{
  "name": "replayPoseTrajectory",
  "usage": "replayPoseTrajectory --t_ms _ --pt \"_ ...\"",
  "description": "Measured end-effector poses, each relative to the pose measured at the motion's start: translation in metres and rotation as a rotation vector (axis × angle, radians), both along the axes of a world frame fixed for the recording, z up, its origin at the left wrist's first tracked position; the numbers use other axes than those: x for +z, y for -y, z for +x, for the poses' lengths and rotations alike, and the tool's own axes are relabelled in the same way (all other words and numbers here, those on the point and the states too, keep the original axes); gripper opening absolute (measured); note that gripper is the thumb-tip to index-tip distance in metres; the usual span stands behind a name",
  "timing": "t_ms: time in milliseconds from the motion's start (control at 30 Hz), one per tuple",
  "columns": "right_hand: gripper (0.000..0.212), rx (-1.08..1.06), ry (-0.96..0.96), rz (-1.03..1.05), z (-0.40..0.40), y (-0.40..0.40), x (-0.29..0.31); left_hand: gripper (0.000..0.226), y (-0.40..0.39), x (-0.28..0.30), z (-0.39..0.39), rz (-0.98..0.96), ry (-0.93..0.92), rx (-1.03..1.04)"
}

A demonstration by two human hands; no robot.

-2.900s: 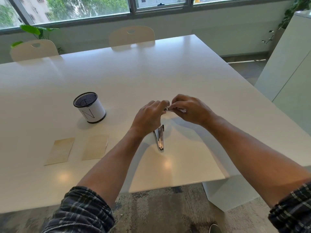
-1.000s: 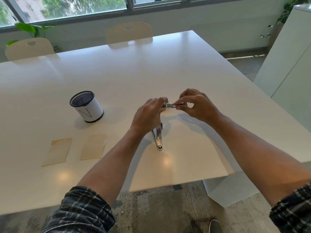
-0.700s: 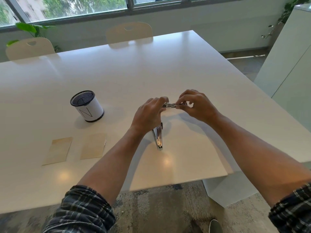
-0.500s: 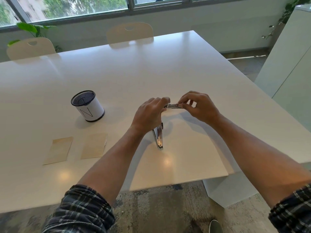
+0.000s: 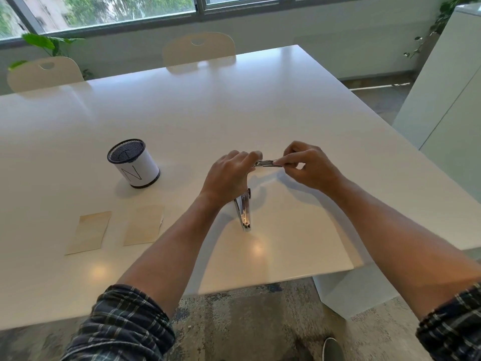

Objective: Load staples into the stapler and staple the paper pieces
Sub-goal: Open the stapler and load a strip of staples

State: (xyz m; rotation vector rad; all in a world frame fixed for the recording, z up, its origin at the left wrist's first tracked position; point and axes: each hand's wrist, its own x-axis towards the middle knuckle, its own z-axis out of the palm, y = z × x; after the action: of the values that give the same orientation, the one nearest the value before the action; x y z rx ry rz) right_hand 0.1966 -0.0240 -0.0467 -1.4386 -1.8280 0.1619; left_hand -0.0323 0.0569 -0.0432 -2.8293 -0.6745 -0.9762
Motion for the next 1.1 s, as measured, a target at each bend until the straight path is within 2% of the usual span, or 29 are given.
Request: replayPoseTrajectory --t_ms 233,700,1100 --pt "0.037 0.071 0.073 -0.01 -0.011 -0.002 0.007 0.046 0.001 -0.001 0.0 0.011 0.002 0.001" --pt "0.023 -0.077 0.068 0.106 0.001 0.001 0.006 0.043 -0.002 -0.004 -0.006 -0.036 0.077 0.016" --pt "0.007 -0.169 -0.143 0.258 -0.005 -0.002 0.014 0.036 -0.004 -0.006 -0.003 -0.078 0.112 -0.004"
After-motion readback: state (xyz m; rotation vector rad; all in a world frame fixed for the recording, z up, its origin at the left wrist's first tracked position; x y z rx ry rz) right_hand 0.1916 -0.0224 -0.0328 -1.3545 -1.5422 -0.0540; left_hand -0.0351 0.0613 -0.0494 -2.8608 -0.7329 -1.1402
